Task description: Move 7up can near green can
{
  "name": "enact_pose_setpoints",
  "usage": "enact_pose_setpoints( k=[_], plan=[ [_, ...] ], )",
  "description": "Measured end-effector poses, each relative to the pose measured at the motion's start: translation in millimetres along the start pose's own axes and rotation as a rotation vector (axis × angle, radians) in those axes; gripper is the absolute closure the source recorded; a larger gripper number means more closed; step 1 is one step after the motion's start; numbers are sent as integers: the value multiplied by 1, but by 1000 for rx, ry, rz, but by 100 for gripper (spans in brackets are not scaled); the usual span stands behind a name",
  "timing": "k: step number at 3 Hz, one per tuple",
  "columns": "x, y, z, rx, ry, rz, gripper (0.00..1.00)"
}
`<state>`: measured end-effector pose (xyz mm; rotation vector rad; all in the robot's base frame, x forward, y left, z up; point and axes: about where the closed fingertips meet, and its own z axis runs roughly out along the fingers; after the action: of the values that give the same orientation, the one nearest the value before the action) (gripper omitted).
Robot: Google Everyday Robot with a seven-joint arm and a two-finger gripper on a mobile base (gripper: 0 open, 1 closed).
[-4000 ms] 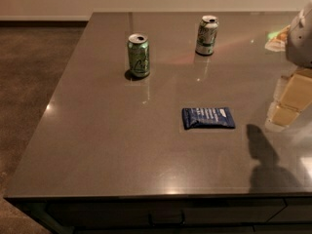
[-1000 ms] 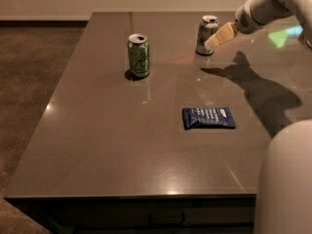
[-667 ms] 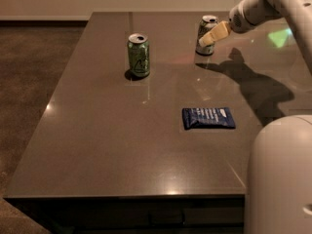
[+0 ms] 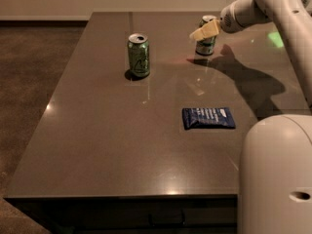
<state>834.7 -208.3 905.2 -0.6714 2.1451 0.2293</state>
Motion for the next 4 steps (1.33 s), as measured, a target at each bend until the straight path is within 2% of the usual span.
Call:
enact_pose_setpoints(
  k=[1,2,3,4],
  plan=[
    [-2,5,8,-29,-14,10,16],
    [-3,10,8,-63,-26,4,39],
    [-2,18,3,-102,-30,-17,63],
    [-1,36,-10,-167,-31,-65,87]
  ],
)
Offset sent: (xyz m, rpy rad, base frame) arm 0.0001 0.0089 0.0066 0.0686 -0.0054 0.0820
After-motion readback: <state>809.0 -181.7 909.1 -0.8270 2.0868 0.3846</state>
